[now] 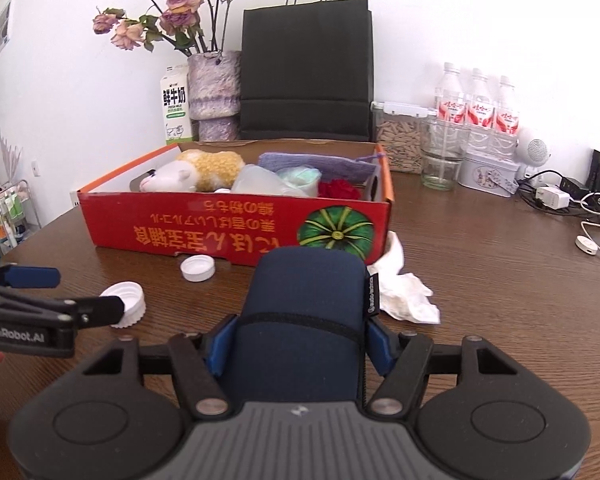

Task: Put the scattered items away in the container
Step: 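Grasp the navy blue case with the right tool while the left tool grasps a large white cap, then carry the case and cap into the box and open both tools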

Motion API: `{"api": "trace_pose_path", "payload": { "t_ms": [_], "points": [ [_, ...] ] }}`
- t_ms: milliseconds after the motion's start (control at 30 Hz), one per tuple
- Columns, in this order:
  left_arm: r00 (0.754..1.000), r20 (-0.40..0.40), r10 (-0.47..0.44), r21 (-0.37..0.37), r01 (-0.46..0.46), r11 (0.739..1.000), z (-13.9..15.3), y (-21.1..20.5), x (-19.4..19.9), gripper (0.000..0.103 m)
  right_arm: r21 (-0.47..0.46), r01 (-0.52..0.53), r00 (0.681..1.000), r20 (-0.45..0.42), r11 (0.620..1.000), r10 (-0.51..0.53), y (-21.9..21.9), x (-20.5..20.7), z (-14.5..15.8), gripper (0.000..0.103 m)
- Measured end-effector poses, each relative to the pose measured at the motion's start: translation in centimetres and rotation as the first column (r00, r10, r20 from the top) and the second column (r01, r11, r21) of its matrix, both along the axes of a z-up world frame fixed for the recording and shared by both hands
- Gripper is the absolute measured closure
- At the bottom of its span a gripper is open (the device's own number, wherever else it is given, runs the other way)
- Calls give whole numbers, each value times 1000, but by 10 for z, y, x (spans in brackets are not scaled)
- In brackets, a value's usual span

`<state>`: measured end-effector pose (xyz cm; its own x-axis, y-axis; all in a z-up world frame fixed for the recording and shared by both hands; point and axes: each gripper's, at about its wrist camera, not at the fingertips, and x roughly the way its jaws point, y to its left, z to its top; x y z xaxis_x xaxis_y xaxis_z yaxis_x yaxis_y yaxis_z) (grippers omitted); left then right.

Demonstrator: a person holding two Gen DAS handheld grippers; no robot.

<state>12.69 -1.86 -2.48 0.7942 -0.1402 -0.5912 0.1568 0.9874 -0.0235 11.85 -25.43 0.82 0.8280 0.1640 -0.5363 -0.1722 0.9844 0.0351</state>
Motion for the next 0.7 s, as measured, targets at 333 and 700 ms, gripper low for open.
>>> {"api": "trace_pose_path", "payload": {
  "t_ms": [333, 700],
  "points": [
    [999, -41, 22, 13, -22, 1000, -6, -18, 11, 2, 36, -10, 1000, 3, 999, 10, -16, -4, -4, 38],
    [999, -35, 8, -16, -8, 1000, -4, -19, 8, 62, 59, -19, 1000, 18, 998, 18, -17, -7, -2, 39]
  ]
}}
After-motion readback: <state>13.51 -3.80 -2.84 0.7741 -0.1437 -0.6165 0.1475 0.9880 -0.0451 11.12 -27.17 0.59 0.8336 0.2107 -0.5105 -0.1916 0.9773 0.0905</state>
